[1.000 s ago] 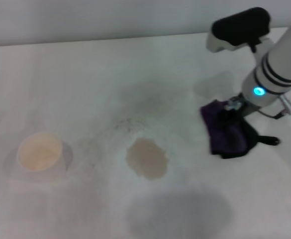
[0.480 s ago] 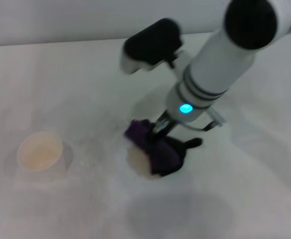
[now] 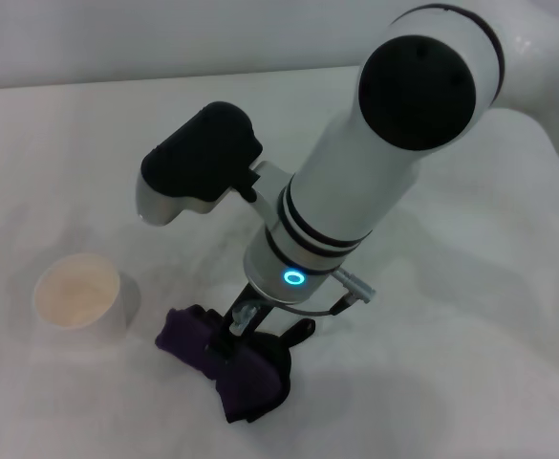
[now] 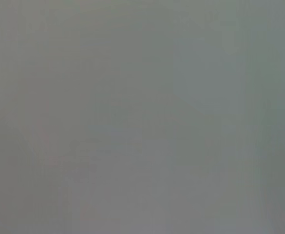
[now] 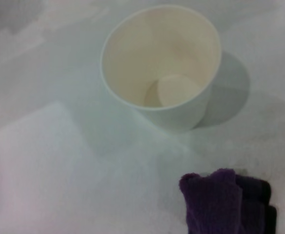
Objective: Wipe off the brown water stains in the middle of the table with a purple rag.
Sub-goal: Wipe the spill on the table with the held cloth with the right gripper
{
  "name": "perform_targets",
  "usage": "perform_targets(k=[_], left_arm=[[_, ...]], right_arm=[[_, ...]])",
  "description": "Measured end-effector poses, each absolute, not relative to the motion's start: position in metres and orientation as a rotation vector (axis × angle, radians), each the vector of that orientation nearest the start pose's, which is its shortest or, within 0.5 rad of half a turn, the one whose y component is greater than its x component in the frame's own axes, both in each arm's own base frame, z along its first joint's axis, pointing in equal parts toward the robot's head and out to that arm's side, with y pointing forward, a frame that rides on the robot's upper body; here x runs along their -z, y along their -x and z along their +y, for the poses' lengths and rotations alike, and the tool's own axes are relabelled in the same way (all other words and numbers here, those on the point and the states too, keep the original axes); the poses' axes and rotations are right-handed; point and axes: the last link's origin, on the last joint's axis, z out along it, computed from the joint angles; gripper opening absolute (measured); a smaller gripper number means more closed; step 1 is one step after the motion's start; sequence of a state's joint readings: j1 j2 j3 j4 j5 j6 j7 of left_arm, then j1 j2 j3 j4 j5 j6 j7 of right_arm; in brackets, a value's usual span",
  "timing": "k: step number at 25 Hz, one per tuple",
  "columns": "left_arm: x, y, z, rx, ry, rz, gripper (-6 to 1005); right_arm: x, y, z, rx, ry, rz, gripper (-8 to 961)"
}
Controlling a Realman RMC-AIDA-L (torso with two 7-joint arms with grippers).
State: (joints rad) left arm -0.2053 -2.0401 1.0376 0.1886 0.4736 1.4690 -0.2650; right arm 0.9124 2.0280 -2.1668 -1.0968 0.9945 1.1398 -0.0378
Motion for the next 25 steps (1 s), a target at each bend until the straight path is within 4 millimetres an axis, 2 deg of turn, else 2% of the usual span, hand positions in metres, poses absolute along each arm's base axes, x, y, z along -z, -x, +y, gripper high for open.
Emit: perform_targets(k=[5, 12, 15, 18, 25], left_arm=[[-0.062, 0.374, 0.257, 0.703, 1.489, -0.312, 892], [-0.063, 0.375, 0.258, 0.698, 1.489, -0.315, 892], [-0.063, 0.375, 0.258, 0.697, 1.487, -0.316, 891], [-0.063, 0.374, 0.259, 0.697, 1.488, -0.316, 891], [-0.064, 0.373, 0.261, 0.7, 1.488, -0.309, 891]], right_arm=[[0.131, -0.11, 0.324, 0.627, 2.652, 0.978, 83], [0.09, -0.139, 0.352, 0.685, 2.427, 1.051, 85], [0.081, -0.147, 0.356, 0.716, 2.353, 1.061, 93], [0.084, -0.145, 0.354, 0.707, 2.372, 1.064, 101], [0.12, -0.117, 0.326, 0.652, 2.624, 1.028, 120]])
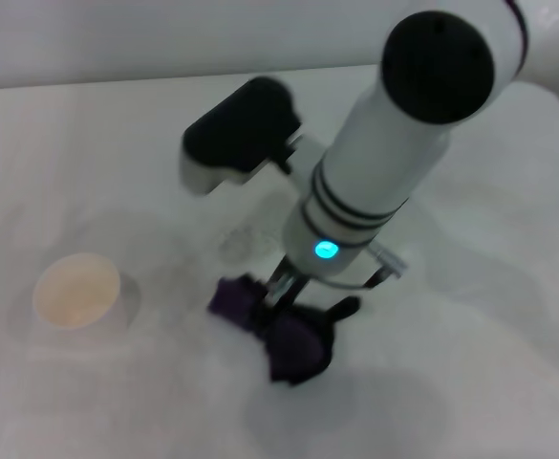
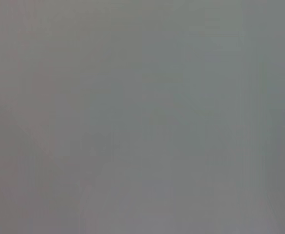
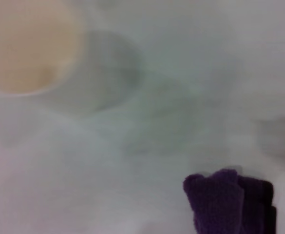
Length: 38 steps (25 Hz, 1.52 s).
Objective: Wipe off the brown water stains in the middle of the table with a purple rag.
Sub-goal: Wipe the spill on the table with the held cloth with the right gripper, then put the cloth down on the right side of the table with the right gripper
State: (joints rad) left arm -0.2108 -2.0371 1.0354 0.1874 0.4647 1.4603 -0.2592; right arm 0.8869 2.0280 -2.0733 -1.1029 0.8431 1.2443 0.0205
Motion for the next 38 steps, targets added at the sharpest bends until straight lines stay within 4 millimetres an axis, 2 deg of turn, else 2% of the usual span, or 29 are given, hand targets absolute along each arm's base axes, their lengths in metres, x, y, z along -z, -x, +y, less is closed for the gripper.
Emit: perform_targets(k=[6, 11, 17, 21, 22, 23, 27, 30, 38], left_arm=[[-0.064, 0.372, 0.262, 0.7, 1.489, -0.304, 891], [-0.065, 0.375, 0.259, 0.69, 1.487, -0.309, 891], [-0.066, 0.377, 0.257, 0.686, 1.486, -0.311, 892], [-0.066, 0.377, 0.256, 0.684, 1.484, -0.313, 892], [-0.066, 0.377, 0.257, 0.685, 1.483, -0.313, 892], [-0.066, 0.377, 0.257, 0.685, 1.483, -0.313, 892], [-0.068, 0.377, 0.258, 0.686, 1.473, -0.311, 892], [-0.069, 0.377, 0.259, 0.685, 1.472, -0.312, 892], [-0.069, 0.377, 0.264, 0.68, 1.476, -0.315, 892]], right_arm=[[0.134, -0.104, 0.308, 0.62, 2.787, 1.009, 137], [0.128, -0.112, 0.319, 0.646, 2.703, 1.028, 150], [0.091, -0.141, 0.345, 0.657, 2.5, 1.131, 167], [0.062, -0.15, 0.353, 0.655, 2.407, 1.144, 178], [0.048, -0.155, 0.357, 0.654, 2.356, 1.158, 180], [0.048, -0.155, 0.357, 0.654, 2.356, 1.158, 183], [0.022, -0.176, 0.368, 0.652, 2.244, 1.208, 194], [0.009, -0.191, 0.375, 0.642, 2.189, 1.239, 202], [-0.009, -0.213, 0.386, 0.579, 2.124, 1.299, 224]])
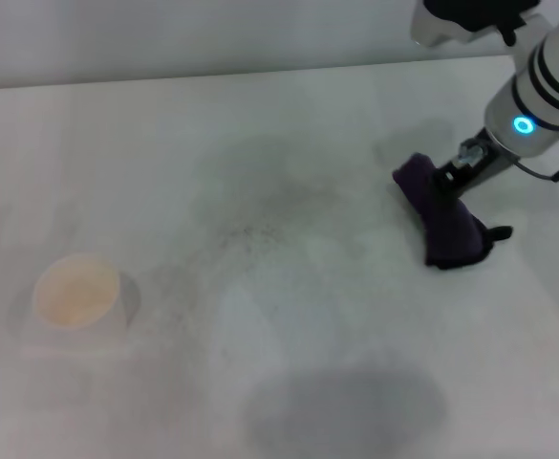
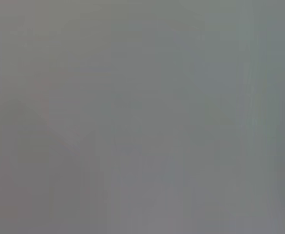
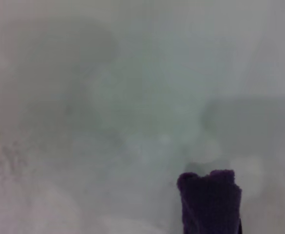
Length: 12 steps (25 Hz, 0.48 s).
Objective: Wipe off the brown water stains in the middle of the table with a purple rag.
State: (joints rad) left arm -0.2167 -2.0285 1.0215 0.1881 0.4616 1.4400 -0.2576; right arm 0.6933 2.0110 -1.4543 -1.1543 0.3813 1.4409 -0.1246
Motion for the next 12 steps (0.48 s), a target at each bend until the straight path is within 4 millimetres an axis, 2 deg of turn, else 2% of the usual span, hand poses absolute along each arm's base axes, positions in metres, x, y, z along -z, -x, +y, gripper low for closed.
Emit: perform_targets(k=[3, 6, 12], left_arm=[[-0.069, 0.376, 0.266, 0.68, 1.478, -0.313, 891], [-0.069, 0.375, 0.268, 0.675, 1.48, -0.302, 891], [-0.068, 0.374, 0.271, 0.669, 1.484, -0.293, 891]], right_arm=[[-0.004, -0.222, 0.384, 0.597, 2.147, 1.355, 232], [0.001, -0.222, 0.383, 0.577, 2.194, 1.378, 241], [-0.014, -0.227, 0.388, 0.414, 2.214, 1.422, 297]])
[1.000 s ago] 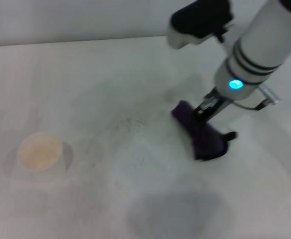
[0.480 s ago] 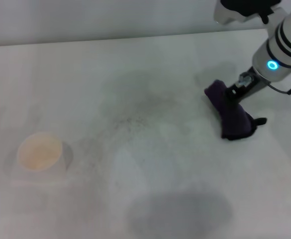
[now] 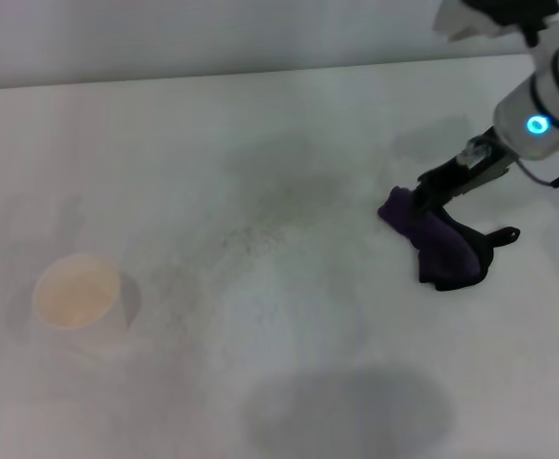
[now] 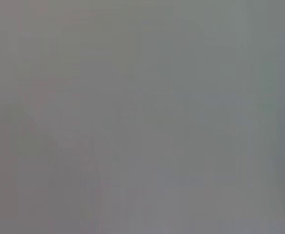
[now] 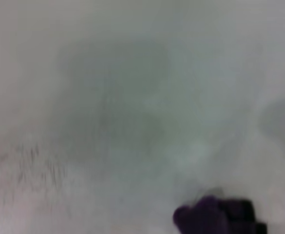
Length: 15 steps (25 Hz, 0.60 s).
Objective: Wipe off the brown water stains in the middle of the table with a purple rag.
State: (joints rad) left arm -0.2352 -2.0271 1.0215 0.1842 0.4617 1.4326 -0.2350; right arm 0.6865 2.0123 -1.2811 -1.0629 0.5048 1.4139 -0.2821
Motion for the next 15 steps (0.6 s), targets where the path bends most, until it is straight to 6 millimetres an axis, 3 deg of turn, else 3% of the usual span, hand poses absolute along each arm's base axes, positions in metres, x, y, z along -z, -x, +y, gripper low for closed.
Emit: perform_targets(k=[8, 13, 15], left_arm=[[-0.065, 0.373, 0.27, 0.651, 1.436, -0.298, 891], [-0.058, 0.372, 0.271, 0.63, 1.43, -0.305, 891], [-0.056, 0.371, 0.272, 0.628, 1.433, -0.303, 892]], right_arm=[[-0.066, -0.262, 0.395, 0.041, 2.138, 1.406, 325], [-0.102, -0.292, 0.388, -0.353, 2.112, 1.238, 326], [-0.106, -0.297, 0.385, -0.417, 2.108, 1.193, 327]])
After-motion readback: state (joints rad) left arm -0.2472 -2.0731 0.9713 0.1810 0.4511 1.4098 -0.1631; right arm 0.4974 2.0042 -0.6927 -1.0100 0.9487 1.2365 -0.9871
